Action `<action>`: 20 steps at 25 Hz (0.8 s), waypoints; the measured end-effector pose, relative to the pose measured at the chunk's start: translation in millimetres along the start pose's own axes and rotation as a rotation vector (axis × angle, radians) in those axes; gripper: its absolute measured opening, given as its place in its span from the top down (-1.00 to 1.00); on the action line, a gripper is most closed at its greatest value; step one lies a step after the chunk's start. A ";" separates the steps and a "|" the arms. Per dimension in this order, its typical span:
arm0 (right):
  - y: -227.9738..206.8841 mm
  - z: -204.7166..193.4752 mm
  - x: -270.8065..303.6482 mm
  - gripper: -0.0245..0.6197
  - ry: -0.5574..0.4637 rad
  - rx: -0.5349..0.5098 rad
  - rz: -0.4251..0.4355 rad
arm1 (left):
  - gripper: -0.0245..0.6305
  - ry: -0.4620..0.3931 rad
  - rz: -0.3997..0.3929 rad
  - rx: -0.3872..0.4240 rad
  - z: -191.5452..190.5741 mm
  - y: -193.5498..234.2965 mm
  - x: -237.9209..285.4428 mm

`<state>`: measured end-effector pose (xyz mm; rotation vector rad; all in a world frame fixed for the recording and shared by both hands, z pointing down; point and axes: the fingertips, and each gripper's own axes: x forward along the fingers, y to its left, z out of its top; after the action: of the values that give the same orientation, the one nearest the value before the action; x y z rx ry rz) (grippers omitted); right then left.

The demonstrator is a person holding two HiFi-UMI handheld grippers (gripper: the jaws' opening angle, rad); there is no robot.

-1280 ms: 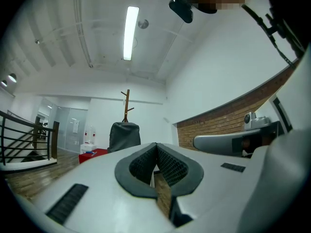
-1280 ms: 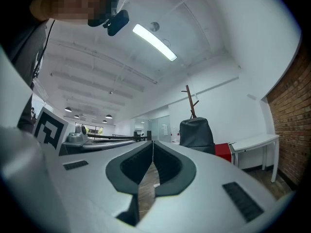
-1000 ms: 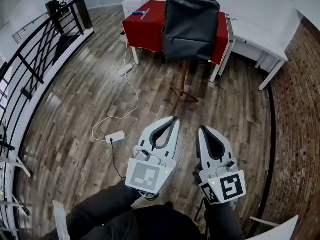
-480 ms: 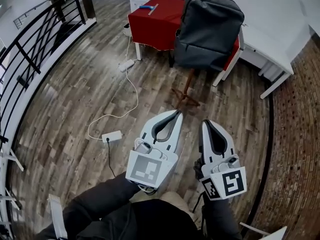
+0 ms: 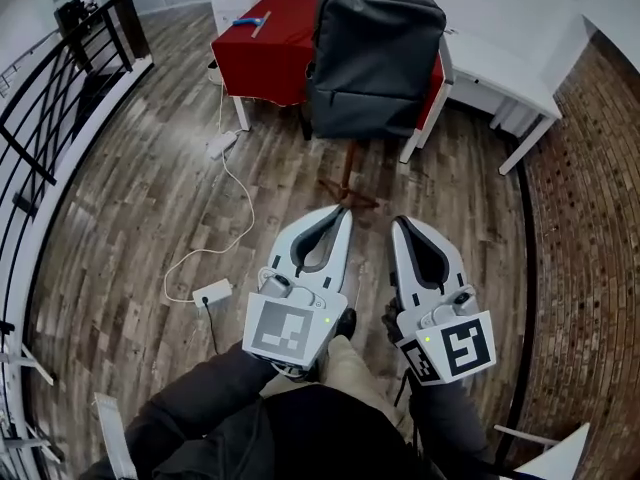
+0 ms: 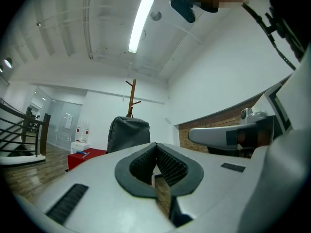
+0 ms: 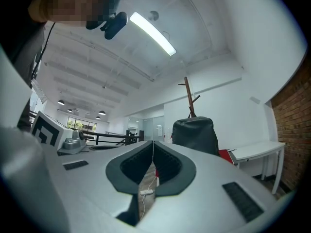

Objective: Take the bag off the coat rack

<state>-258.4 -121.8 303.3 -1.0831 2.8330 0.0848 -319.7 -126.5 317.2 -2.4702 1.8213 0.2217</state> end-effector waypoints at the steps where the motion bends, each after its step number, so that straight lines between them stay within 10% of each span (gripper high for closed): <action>1: -5.4 -1.1 3.4 0.90 -0.001 0.001 -0.001 | 0.90 -0.001 -0.002 0.004 -0.7 0.8 5.9; 20: -144.5 -44.4 83.7 0.90 0.005 0.077 0.020 | 0.90 0.085 0.045 0.013 -60.9 24.1 159.9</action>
<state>-227.4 -288.8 335.3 -1.0404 2.8265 -0.0250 -291.6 -293.1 353.6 -2.4682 1.9052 0.1084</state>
